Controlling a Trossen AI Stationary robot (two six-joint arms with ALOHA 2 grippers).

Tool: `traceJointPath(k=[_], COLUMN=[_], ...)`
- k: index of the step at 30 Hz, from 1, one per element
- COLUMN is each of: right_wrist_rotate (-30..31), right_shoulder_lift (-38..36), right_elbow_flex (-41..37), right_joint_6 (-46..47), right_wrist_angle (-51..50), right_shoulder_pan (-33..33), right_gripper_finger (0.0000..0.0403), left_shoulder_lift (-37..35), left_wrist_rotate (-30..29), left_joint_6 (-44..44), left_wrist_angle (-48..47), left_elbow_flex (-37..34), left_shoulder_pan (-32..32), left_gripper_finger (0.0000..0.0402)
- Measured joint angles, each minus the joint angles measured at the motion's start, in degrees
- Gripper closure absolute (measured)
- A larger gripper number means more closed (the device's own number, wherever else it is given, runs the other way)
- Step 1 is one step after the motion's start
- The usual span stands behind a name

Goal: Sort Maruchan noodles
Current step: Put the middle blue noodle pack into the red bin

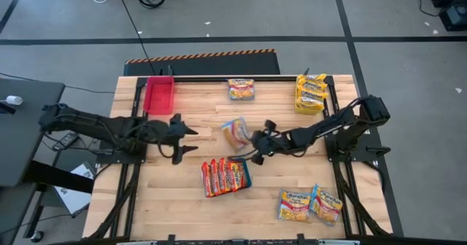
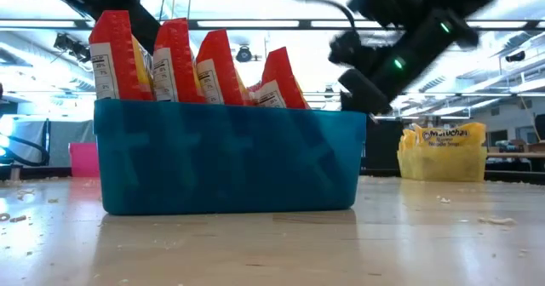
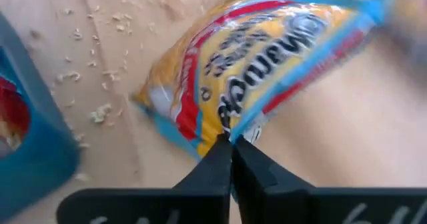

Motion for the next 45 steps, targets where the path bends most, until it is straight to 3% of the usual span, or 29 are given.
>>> traceJointPath(k=[7,12,16,24,32,39,45], right_wrist_rotate=[9.2,15.7,18.0,16.9,11.4,11.8,12.6], right_shoulder_lift=[-0.1,-0.2,-0.2,0.5,2.5,5.3,5.2], right_elbow_flex=[16.3,23.1,25.3,25.3,25.3,25.3,25.3], right_joint_6=[-39.8,-56.3,-59.6,-65.2,-64.8,-65.3,-64.6], right_wrist_angle=[-14.8,-15.9,-15.8,-15.9,-14.7,-9.9,-8.2], right_shoulder_pan=[1.6,2.4,2.4,2.4,1.9,1.9,2.6], right_gripper_finger=[0.0391,0.0394,0.0396,0.0398,0.0398,0.0398,0.0396], left_shoulder_lift=[3.6,6.0,9.4,15.3,23.5,31.2,35.2], left_wrist_rotate=[8.0,10.4,12.3,12.2,22.3,25.6,25.5], left_joint_6=[-0.7,1.7,2.5,6.3,6.9,9.0,11.0], left_wrist_angle=[3.6,6.5,12.1,19.2,29.8,30.1,25.9], left_elbow_flex=[0.0,0.0,0.0,0.0,0.4,6.2,9.8], left_shoulder_pan=[7.9,11.6,13.1,15.5,18.8,19.1,19.1], left_gripper_finger=[0.0102,0.0102,0.0101,0.0101,0.0101,0.0104,0.0138])
